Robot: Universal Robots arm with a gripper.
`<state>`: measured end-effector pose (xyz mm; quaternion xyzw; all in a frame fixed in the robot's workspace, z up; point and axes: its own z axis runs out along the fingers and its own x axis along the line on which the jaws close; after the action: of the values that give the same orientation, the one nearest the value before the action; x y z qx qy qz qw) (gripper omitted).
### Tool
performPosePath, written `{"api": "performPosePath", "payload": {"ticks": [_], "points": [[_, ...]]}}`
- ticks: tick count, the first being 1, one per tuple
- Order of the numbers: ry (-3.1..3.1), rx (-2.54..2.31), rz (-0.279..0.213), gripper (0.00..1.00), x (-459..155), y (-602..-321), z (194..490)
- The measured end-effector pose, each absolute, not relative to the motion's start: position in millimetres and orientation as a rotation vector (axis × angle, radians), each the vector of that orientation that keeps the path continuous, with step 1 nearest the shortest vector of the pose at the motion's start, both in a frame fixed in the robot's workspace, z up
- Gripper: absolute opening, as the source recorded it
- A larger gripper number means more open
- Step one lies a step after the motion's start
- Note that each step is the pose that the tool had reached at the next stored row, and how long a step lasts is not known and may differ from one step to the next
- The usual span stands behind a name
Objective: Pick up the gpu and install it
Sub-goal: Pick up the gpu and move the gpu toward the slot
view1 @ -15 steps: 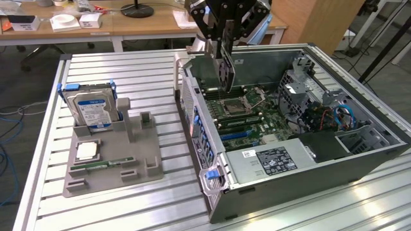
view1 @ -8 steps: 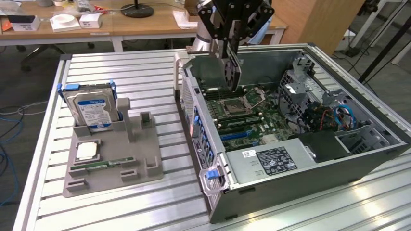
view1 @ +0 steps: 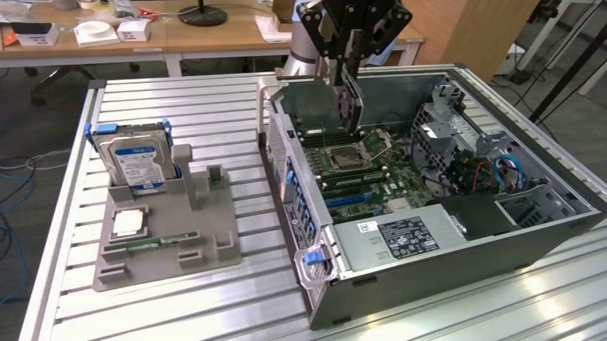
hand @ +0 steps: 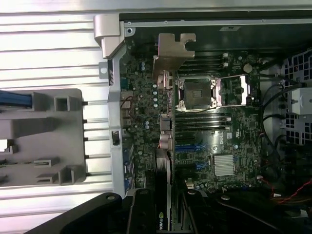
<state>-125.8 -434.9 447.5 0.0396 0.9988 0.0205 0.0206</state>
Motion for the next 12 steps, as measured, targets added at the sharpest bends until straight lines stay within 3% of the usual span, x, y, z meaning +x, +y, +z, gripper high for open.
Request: {"api": "performPosePath", "payload": {"ticks": [12], "points": [[3.097,0.123,0.064,0.26,-119.1,-434.8,447.5]]}}
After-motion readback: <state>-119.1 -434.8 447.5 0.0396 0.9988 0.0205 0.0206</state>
